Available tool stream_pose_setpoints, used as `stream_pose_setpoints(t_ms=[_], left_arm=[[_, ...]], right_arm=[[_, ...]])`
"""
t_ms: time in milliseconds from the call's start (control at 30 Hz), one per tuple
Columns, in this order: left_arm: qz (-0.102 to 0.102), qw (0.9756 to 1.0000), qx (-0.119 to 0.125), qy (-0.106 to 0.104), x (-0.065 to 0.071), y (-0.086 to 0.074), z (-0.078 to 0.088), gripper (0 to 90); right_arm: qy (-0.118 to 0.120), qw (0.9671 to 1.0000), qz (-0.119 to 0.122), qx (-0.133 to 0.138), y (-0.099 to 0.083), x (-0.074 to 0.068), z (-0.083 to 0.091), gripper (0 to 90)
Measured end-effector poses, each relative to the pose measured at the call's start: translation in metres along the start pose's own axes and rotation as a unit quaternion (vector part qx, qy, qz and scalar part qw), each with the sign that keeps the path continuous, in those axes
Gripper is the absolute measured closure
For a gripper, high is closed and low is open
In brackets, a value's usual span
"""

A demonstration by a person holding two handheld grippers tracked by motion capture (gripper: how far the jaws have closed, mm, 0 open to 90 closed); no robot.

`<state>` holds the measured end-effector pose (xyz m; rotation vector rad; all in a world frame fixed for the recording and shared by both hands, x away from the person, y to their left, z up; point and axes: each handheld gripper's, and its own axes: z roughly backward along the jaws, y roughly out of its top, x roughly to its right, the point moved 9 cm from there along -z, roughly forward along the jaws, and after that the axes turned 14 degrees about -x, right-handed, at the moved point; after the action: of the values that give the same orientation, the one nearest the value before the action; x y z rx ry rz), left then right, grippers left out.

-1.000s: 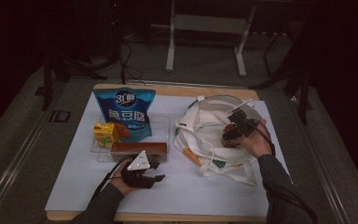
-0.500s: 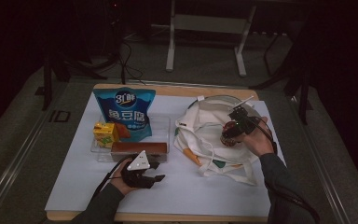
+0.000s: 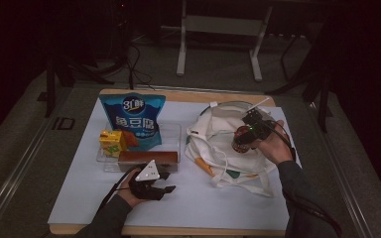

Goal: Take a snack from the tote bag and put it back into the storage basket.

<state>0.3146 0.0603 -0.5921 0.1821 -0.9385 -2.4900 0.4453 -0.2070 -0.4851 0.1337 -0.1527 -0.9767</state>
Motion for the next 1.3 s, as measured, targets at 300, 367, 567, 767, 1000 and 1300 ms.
stream_pose_setpoints(t_ms=[300,367,567,767,1000,1300], left_arm=[[0.0,1.0,0.0,0.001,0.0,0.0,0.0,46.2],[0.001,1.0,0.001,0.001,0.0,0.0,0.0,46.2],[0.0,1.0,0.0,0.001,0.0,0.0,0.0,46.2],[0.0,1.0,0.0,0.0,0.0,0.0,0.0,46.2],[-0.001,1.0,0.0,0.0,0.0,0.0,0.0,46.2],[-0.002,1.0,-0.001,0.0,0.0,0.0,0.0,46.2]], right_arm=[[0.001,0.9999,0.014,0.006,0.004,-0.007,0.005,25.6],[0.002,0.9998,0.017,0.007,0.005,-0.01,0.008,25.6],[0.003,0.9995,0.029,0.011,0.011,-0.015,0.012,25.6],[0.003,0.9991,0.039,0.015,0.015,-0.021,0.016,25.7],[0.008,0.9985,0.049,0.022,0.021,-0.03,0.022,25.7],[0.014,0.9972,0.068,0.027,0.034,-0.047,0.031,25.6]])
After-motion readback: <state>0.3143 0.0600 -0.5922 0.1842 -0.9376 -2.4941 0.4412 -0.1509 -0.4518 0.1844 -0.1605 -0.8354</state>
